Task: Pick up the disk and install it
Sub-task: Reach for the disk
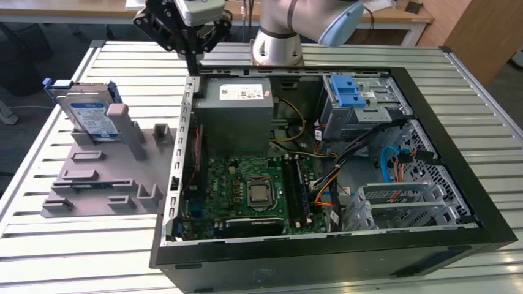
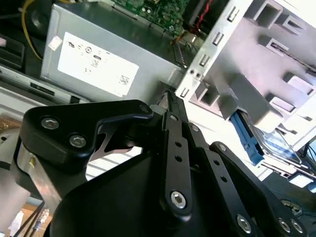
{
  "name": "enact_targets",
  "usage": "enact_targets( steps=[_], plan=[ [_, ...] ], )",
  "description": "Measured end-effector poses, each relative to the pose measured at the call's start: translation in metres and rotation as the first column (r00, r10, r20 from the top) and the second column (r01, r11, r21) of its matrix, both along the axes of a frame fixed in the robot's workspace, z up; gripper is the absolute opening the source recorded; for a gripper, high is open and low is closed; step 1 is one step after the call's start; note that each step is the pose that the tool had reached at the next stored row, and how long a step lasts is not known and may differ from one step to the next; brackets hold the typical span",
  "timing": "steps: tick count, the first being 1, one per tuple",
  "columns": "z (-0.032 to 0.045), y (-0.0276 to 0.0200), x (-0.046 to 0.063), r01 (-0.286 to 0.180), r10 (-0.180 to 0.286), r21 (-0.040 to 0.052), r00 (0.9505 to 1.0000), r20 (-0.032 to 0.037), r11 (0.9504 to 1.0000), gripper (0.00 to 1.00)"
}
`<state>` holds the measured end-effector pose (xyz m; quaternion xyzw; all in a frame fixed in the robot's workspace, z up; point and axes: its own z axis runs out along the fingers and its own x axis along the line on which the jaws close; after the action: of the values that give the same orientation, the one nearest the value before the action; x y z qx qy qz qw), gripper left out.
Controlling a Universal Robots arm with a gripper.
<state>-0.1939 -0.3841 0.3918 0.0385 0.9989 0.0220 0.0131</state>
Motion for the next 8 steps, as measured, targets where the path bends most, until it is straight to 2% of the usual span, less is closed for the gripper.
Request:
enact_targets(
  steps=[8],
  plan=[
    [-0.0009,0.0031,-0.019,0.0,0.0,0.0,1.0,-0.0002,1.0,0.11]
  ],
)
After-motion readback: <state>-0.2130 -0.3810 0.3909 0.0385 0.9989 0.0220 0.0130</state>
